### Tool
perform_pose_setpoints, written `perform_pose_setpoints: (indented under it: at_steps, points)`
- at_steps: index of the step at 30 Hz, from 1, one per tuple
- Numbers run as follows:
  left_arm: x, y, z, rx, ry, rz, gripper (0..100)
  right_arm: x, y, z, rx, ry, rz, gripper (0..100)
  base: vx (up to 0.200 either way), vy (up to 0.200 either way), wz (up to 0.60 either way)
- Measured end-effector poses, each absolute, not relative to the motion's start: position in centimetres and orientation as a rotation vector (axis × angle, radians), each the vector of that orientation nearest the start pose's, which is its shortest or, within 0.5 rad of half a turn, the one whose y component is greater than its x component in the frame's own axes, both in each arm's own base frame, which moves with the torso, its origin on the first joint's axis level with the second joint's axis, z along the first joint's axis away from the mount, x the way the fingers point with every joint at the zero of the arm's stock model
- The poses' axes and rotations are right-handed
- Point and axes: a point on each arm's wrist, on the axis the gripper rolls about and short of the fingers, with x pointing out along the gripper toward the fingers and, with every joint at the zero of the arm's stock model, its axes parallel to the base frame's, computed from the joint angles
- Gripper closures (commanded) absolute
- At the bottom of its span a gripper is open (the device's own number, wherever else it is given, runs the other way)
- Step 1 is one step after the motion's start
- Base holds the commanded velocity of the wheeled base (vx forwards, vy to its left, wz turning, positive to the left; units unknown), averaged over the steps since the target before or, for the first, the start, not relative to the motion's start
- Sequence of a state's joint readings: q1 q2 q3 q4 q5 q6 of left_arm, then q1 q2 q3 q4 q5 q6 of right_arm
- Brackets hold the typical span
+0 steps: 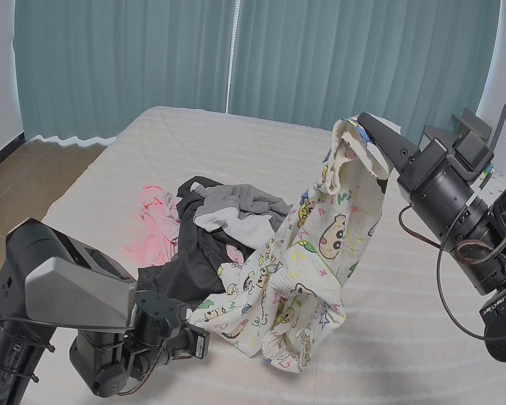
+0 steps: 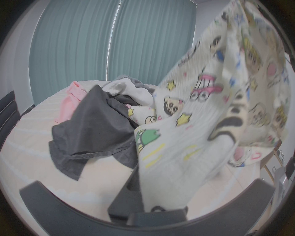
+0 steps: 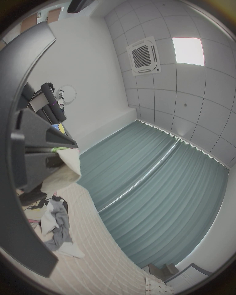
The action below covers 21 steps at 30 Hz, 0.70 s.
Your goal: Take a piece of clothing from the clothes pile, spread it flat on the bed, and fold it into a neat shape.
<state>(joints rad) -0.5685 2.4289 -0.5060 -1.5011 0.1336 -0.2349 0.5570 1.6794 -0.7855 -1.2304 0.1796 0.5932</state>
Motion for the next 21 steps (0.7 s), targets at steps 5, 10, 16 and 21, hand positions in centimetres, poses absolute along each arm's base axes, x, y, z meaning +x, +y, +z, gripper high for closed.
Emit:
perform_pose_setpoints:
  at_steps: [5,10,16,21]
  points:
    - [26.8,-16.0,0.0,-0.142,0.386,-0.356,100,25.8,13.6,22.3,0.606,-0.060,0.707,100,0.000,0.000,0.00]
    - [26.2,-14.1,5.2,-0.213,0.247,-0.316,100,27.5,10.4,20.1,0.593,-0.020,0.564,100,0.000,0.000,0.00]
    - [26.2,-12.6,10.2,-0.248,0.177,-0.272,100,29.0,8.1,19.2,0.591,-0.017,0.454,100,0.000,0.000,0.00]
    - [26.7,-11.8,15.2,-0.261,0.142,-0.213,100,29.3,7.2,20.3,0.591,-0.049,0.419,100,0.000,0.000,0.00]
